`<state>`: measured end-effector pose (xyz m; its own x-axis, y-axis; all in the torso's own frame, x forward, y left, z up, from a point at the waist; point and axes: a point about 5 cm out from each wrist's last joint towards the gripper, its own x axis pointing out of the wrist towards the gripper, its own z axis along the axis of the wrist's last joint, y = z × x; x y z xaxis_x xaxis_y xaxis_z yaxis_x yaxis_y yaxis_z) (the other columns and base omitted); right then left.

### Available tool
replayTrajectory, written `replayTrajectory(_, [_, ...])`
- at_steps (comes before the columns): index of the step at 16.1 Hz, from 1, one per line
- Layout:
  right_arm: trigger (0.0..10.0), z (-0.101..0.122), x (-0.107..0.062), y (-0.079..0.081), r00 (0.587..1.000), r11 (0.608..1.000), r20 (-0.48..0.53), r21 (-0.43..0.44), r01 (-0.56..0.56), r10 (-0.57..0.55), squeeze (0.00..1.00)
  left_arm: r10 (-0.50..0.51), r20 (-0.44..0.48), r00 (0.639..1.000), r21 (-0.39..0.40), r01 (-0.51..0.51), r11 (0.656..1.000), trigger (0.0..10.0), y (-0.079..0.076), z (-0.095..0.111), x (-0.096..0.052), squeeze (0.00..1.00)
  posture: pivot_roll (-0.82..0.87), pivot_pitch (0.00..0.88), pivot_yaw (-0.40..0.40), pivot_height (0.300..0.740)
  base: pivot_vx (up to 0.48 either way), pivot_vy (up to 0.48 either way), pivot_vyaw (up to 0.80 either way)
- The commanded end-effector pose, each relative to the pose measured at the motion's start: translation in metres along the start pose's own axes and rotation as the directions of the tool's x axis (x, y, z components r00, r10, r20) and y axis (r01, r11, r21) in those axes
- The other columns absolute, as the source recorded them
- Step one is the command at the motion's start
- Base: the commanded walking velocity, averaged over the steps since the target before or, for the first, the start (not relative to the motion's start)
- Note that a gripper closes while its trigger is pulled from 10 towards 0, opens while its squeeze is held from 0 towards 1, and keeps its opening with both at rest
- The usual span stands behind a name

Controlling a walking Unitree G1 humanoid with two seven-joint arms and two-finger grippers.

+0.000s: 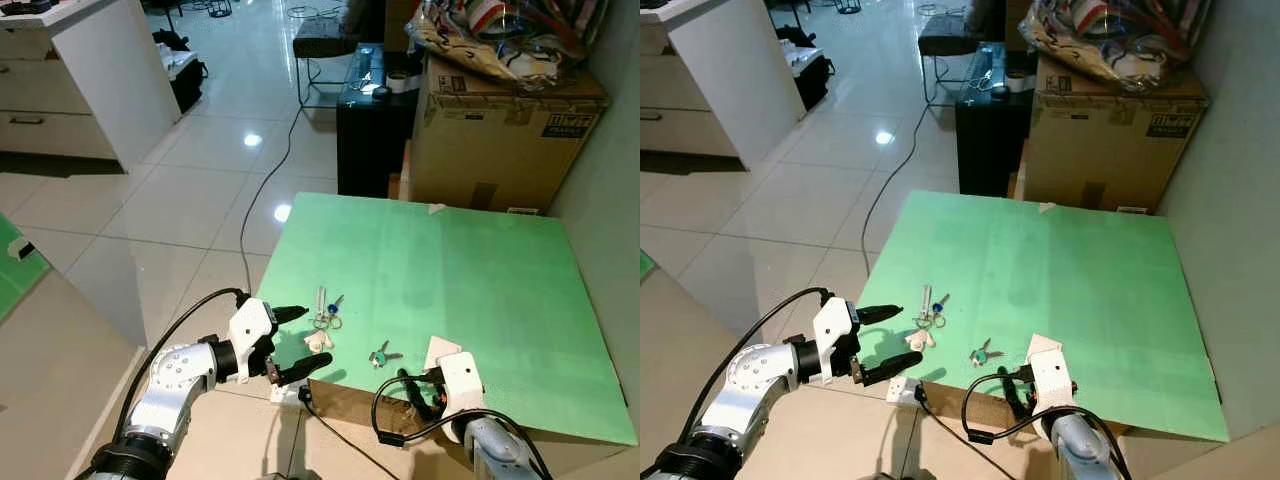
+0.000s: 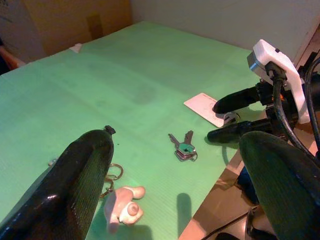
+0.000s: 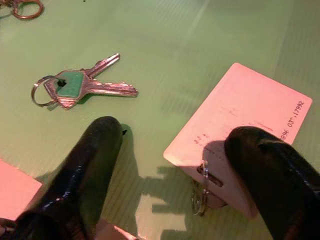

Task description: Hang keys on a hook

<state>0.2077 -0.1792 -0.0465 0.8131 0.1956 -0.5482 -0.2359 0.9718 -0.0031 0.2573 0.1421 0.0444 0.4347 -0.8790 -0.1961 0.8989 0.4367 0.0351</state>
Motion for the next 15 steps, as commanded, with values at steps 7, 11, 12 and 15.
replayTrajectory(7, [0.0,-0.020,-0.003,-0.001,0.993,1.000,-0.119,-0.002,0.013,-0.013,0.00,0.006,0.006,1.000,-0.011,-0.006,1.000,10.0,-0.004,-0.001,0.002,0.00,-0.11,0.044,0.099,0.740,0.000,0.000,0.00])
replayTrajectory(11, [0.0,-0.020,-0.002,-0.002,0.993,0.999,-0.117,0.007,0.035,-0.034,0.00,0.009,0.004,1.000,-0.010,-0.009,1.000,10.0,-0.004,-0.001,0.003,0.00,-0.11,0.035,0.100,0.740,0.000,0.000,0.00])
replayTrajectory(12, [0.0,-0.019,-0.001,-0.002,0.992,0.999,-0.115,-0.003,0.048,-0.048,0.00,0.009,0.001,1.000,-0.008,-0.009,1.000,10.0,-0.003,-0.001,0.004,0.00,-0.11,0.031,0.101,0.740,0.000,0.000,0.00])
replayTrajectory(15, [0.0,-0.009,0.003,0.000,0.995,0.997,-0.070,0.031,0.071,-0.069,0.00,0.014,0.001,1.000,-0.002,-0.014,1.000,10.0,-0.002,0.000,0.006,0.00,-0.11,0.021,0.102,0.740,0.000,0.000,0.00])
